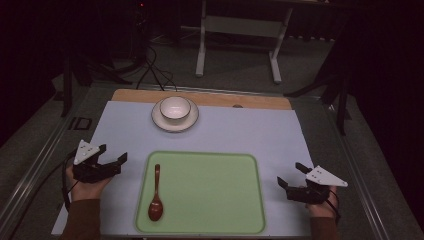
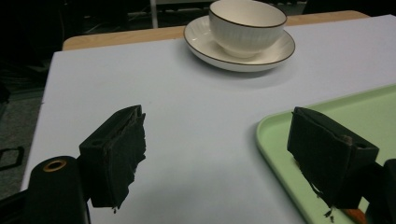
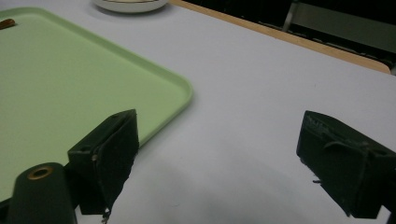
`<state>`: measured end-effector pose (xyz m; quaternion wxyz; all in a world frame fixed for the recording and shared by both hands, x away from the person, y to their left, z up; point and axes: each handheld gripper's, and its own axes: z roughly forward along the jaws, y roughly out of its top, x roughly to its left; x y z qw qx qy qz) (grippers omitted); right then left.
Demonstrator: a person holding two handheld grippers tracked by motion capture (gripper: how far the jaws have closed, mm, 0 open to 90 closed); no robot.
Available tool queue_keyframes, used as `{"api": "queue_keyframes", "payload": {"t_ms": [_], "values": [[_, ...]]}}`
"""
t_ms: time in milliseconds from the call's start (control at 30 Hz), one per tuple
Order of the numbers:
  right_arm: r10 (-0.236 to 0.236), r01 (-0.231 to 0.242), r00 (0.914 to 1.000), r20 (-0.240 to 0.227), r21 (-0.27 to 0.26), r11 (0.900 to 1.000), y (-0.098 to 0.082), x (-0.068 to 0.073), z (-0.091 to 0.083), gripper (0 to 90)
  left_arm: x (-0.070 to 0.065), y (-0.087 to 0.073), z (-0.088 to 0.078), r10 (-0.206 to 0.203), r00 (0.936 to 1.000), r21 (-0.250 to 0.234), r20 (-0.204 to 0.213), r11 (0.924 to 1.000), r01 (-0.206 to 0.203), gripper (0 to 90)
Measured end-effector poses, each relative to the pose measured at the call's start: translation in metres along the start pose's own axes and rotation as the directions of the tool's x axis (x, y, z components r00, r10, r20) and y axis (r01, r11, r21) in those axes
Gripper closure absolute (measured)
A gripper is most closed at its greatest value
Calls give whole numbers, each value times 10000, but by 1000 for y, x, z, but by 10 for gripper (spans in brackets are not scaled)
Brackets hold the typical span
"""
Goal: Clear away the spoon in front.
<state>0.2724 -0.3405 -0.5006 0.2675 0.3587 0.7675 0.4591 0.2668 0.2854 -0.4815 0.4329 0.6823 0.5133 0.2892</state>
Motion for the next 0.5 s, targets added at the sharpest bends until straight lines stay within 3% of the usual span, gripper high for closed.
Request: {"api": "queue_keyframes", "payload": {"t_ms": [500], "values": [[130,-130,9999,37,0,9999,-1,-3,0,128,11,-12,-16,-188,9997,-68,-155,9998,187,191]]}}
